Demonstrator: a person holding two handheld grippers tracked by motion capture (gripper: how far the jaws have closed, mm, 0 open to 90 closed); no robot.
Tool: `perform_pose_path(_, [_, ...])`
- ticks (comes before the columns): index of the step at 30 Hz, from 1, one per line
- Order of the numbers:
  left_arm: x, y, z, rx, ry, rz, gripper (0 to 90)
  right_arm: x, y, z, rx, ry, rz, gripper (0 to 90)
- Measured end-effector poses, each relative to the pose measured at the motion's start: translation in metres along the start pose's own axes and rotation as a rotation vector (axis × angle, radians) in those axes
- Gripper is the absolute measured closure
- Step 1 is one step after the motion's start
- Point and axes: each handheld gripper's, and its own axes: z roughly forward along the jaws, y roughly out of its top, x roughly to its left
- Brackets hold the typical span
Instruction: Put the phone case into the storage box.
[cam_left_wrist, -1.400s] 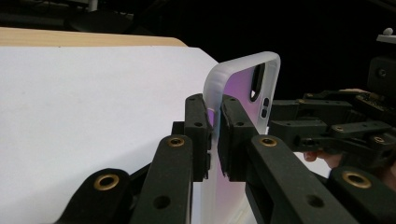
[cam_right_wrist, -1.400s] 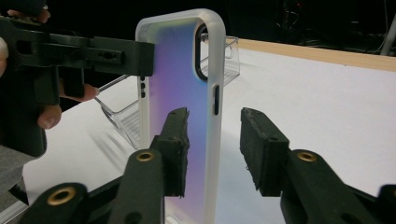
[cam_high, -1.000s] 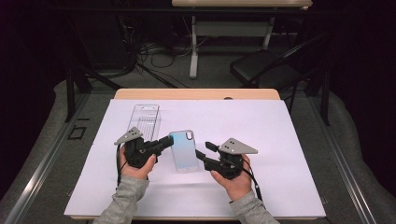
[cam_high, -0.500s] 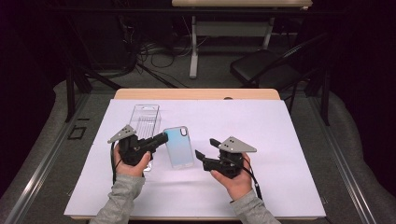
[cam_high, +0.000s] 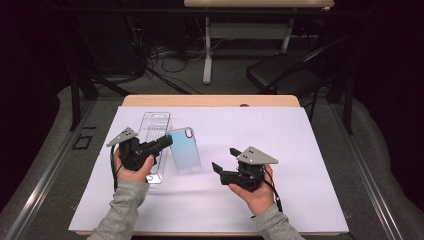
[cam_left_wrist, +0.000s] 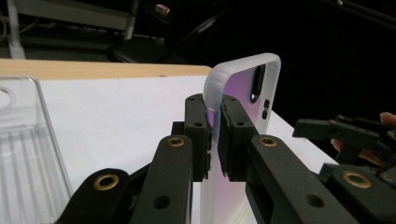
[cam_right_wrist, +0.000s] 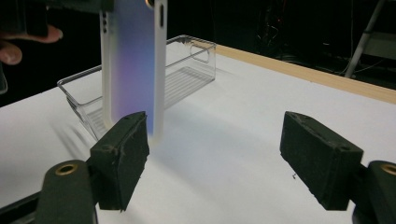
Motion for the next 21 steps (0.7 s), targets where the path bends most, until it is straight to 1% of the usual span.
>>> perform_pose_path(4, [0.007,0.013,-0.006,-0.017,0.016,0.022,83.3,-0.006,0.0,-0.007,-0.006,-0.011,0.002,23.2])
perform_pose_path(8, [0.015,0.03,-0.011,-0.027,0.032,0.058,83.3,-0.011,-0.001,-0.013,-0.003,-0.018,0.008,21.3])
perform_pose_path(10, [0.02,0.038,-0.014,-0.027,0.047,0.075,83.3,-0.013,-0.003,-0.015,0.002,-0.023,0.013,20.7])
perform_pose_path(14, [0.031,0.056,-0.019,-0.041,0.072,0.081,83.3,-0.013,-0.005,-0.016,0.017,-0.027,0.019,20.1])
perform_pose_path(16, [0.037,0.065,-0.021,-0.05,0.084,0.085,83.3,-0.014,-0.006,-0.017,0.021,-0.028,0.014,20.1])
perform_pose_path(19, [0.045,0.077,-0.024,-0.057,0.087,0.101,83.3,-0.015,-0.007,-0.017,0.025,-0.034,0.017,20.1])
perform_pose_path(21, [0.052,0.089,-0.026,-0.066,0.099,0.112,83.3,-0.017,-0.007,-0.017,0.026,-0.037,0.022,20.1])
